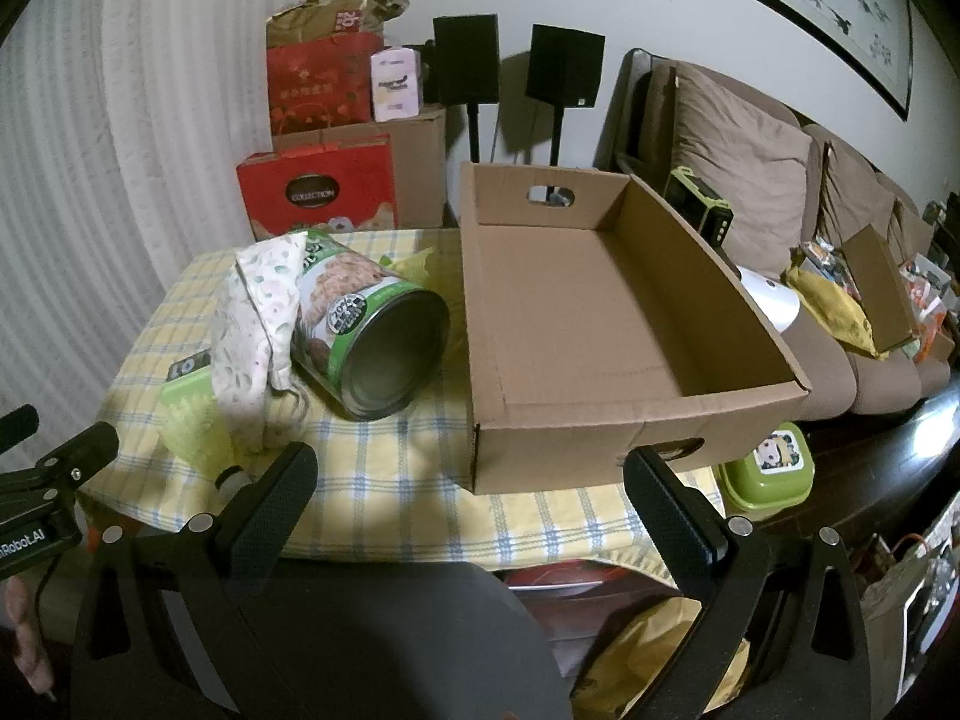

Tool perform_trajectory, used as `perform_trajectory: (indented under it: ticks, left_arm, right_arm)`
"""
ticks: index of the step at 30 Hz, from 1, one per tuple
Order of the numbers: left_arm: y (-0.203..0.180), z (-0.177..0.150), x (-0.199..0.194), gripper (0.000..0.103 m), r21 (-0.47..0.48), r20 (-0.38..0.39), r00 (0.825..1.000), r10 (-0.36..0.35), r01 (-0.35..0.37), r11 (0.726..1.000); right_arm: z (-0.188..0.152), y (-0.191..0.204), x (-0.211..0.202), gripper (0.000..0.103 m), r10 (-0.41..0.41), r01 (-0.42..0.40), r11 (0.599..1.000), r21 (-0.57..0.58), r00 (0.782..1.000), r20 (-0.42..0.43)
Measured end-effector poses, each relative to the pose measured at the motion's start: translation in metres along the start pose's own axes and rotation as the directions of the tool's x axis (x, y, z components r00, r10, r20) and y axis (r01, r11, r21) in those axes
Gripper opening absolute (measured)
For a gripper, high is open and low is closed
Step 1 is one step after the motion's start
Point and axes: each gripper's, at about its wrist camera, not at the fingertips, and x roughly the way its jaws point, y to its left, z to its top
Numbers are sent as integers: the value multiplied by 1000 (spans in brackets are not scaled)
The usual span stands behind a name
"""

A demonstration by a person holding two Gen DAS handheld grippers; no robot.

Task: Organize objects

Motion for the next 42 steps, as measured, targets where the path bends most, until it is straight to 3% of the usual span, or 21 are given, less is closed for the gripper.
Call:
perform_trajectory:
  ticks: [42]
  left_arm:
    - [4, 9, 8, 103, -7, 4, 1000, 7, -7, 1000]
  right_arm:
    - [9, 4, 6, 103, 8, -8, 1000, -13, 1000, 1]
